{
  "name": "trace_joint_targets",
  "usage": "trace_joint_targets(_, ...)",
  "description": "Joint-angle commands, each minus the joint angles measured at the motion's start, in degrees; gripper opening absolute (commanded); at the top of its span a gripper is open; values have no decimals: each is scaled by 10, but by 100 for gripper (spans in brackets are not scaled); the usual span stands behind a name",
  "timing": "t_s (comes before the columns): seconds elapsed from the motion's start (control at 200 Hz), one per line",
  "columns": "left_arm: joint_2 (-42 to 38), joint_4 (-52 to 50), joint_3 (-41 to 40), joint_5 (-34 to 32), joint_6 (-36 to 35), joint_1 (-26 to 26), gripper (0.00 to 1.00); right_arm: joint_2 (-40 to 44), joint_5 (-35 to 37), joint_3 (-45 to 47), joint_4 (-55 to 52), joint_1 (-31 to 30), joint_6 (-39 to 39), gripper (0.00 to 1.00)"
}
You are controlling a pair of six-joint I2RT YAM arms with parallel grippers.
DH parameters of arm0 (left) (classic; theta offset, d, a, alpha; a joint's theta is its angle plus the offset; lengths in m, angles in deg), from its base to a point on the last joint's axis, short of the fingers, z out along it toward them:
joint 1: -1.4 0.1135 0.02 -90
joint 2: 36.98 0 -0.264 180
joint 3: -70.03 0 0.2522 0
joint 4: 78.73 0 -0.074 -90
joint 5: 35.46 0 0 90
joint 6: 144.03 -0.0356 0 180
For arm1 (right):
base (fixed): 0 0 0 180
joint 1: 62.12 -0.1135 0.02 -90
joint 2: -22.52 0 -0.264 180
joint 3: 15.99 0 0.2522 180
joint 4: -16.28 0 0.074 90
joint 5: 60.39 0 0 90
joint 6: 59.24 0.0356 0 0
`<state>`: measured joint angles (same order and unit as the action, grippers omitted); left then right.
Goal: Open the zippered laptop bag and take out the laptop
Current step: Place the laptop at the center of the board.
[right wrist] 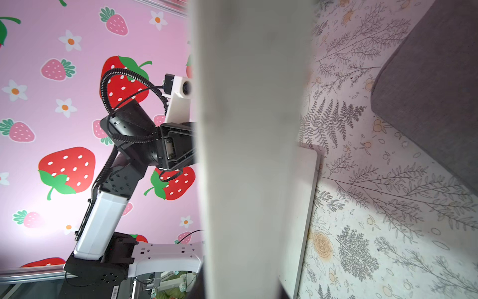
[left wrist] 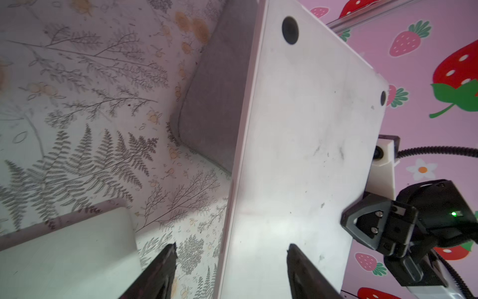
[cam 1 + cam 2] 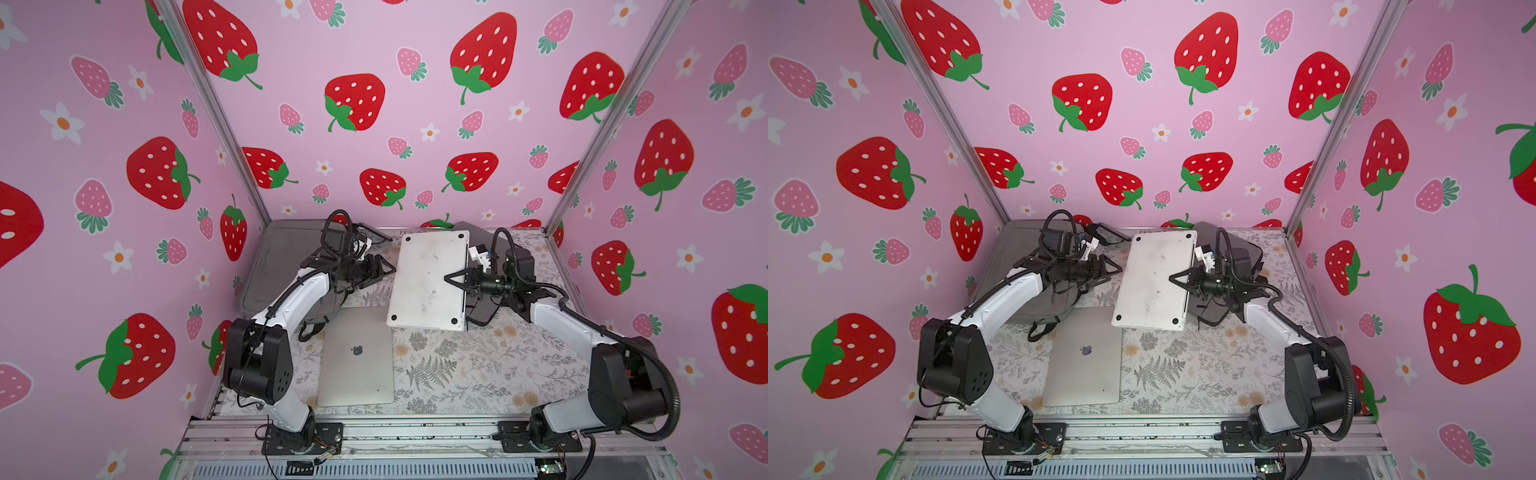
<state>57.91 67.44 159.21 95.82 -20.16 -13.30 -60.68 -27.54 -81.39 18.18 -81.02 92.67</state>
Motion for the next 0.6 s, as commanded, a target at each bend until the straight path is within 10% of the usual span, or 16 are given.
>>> trace_joint_targets(0.0, 12, 77, 10, 46, 47, -17, 70, 37, -51, -5, 128, 12, 44, 0)
trace_joint_targets(0.595, 27, 245, 22, 205, 210, -56, 51, 2, -70, -9, 357, 55, 232, 0)
